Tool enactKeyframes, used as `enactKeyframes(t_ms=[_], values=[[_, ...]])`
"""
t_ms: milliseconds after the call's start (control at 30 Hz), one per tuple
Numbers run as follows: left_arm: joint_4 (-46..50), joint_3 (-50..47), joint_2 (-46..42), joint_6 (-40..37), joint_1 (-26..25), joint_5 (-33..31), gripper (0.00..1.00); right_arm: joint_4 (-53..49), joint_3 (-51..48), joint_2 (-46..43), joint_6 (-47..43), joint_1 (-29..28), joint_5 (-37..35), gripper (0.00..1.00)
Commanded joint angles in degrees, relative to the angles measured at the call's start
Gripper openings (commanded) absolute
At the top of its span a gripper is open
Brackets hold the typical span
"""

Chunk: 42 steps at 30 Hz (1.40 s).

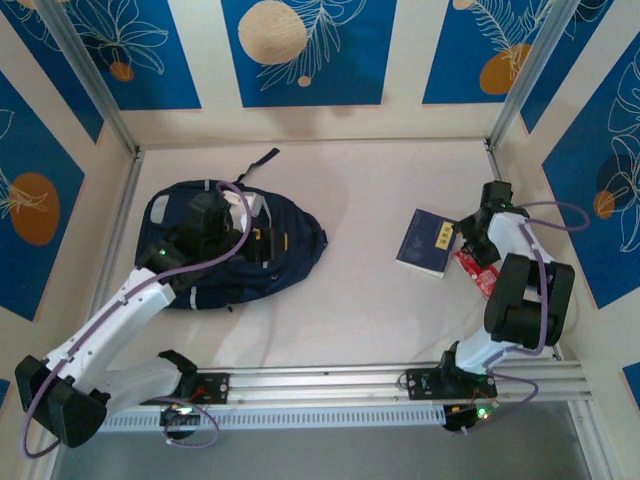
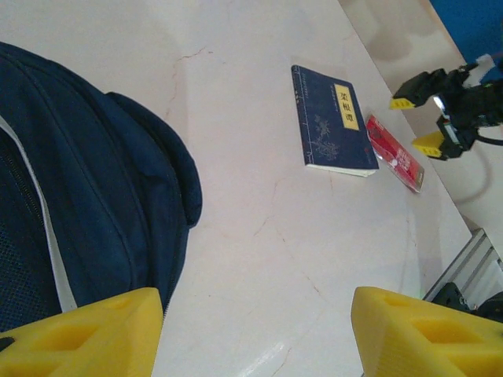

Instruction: Pack the student bag

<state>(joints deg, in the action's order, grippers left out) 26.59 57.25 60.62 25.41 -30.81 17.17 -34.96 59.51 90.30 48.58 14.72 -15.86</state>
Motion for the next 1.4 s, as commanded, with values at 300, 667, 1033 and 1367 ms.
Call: enactKeyframes(t_ms=[300, 667, 1033, 1367], values=[[-0.9, -0.3, -1.4, 0.5, 0.0, 2.0, 0.64, 4.9, 7.0, 11.2, -11.7, -1.7, 14.7, 0.72], [-0.5, -0.3, -0.3, -0.2, 0.2, 1.3, 0.64, -0.2, 11.0, 17.2, -15.2, -8.0, 13.3, 0.61], [-0.3, 0.3, 5.5, -0.2, -0.5, 2.3, 0.64, 0.6, 6.0, 16.5, -14.1, -14.1, 13.3, 0.48], [1.8, 5.5, 9.9, 3.7, -10.4, -9.6, 0.67, 3.9, -1.9, 12.4, -10.3, -14.6, 19.4, 0.34]])
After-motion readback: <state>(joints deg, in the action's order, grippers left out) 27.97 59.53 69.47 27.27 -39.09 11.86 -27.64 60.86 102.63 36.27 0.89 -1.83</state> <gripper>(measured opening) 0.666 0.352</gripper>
